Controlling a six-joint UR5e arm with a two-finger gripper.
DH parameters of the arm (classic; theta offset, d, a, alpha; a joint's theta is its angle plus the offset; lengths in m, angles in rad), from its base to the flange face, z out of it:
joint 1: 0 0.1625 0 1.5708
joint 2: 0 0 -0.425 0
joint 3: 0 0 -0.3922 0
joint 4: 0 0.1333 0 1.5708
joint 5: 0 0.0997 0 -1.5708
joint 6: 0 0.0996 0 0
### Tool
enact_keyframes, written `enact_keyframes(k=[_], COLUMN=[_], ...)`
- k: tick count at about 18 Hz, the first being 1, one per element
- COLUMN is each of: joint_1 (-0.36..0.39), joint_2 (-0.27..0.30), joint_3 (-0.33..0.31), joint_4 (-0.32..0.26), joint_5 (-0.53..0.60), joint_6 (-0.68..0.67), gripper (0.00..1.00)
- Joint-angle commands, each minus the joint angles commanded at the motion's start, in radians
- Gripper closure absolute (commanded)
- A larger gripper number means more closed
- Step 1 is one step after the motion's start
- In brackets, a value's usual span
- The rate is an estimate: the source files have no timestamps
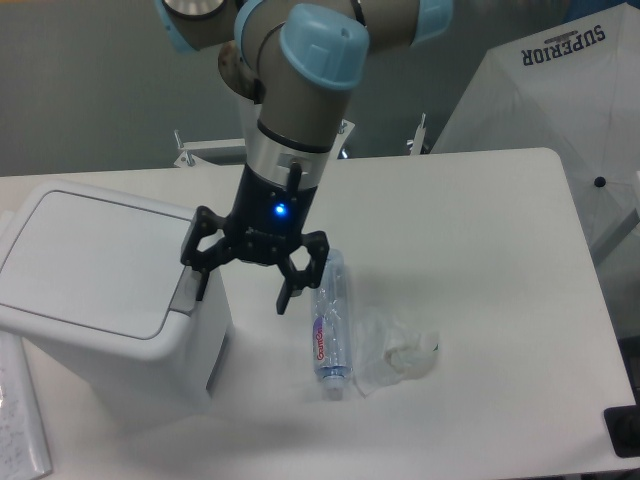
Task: Open the trash can
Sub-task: 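Lower the gripper onto the lid edge of the trash can, then push the lid edge with the gripper to swing the lid open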
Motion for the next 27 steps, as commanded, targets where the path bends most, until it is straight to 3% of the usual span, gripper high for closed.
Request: enact_keyframes(k=[4, 27], joint_1=[0.005, 0.003], joint_2=[0.029, 0.022], joint_3=[-0.038, -0.034], joint_4=[0.005, 0.009], joint_5=[0.002, 0.011], joint_6=[0.003, 0.003], gripper=[0.00, 0.00])
